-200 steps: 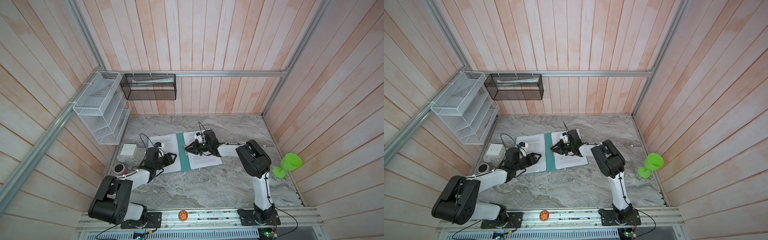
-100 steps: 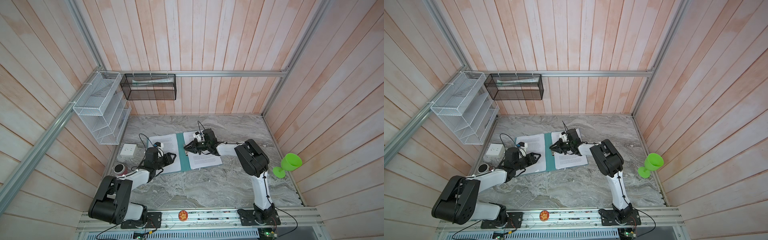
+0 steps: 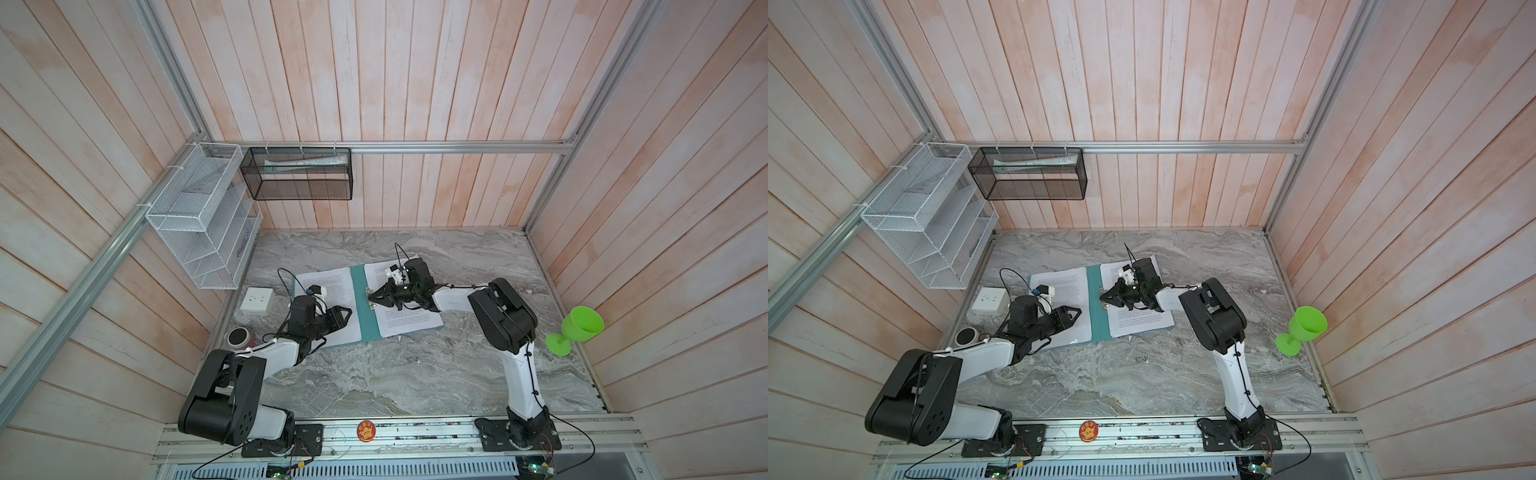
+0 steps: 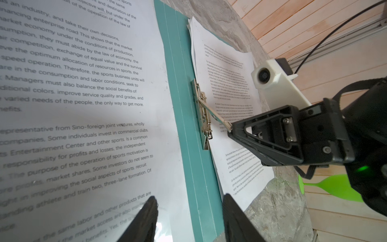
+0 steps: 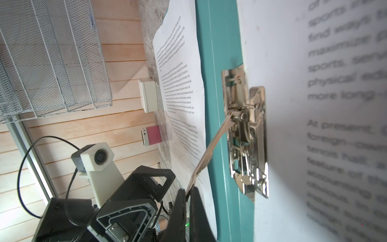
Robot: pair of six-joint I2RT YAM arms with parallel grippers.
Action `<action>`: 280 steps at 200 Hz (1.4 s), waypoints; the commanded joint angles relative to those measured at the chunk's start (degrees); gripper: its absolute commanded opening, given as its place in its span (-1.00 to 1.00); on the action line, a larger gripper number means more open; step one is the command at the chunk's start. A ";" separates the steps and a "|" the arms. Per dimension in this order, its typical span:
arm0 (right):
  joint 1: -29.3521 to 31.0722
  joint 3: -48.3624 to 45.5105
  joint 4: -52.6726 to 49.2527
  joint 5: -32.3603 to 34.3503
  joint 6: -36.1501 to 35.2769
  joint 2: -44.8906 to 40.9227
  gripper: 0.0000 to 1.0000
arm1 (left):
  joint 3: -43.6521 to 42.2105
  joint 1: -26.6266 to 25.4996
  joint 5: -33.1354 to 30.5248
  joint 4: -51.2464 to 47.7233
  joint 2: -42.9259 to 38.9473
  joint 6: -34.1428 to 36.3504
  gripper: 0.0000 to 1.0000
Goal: Put the files into the folder
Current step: 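Push the clip lever down with the right gripper to close the clip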
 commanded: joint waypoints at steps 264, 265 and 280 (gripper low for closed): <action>-2.43 0.97 -29.54 14.17 -19.54 1.03 -0.92 | 0.08 0.50 -2.80 -0.63 11.34 0.42 -0.11; -2.47 0.99 -29.70 14.41 -19.70 1.07 -0.92 | 0.07 0.50 -2.80 -0.64 11.39 0.41 -0.11; -2.51 1.57 -32.06 16.71 -21.31 1.55 -0.93 | 0.60 0.50 -3.06 -1.30 11.84 0.35 -0.11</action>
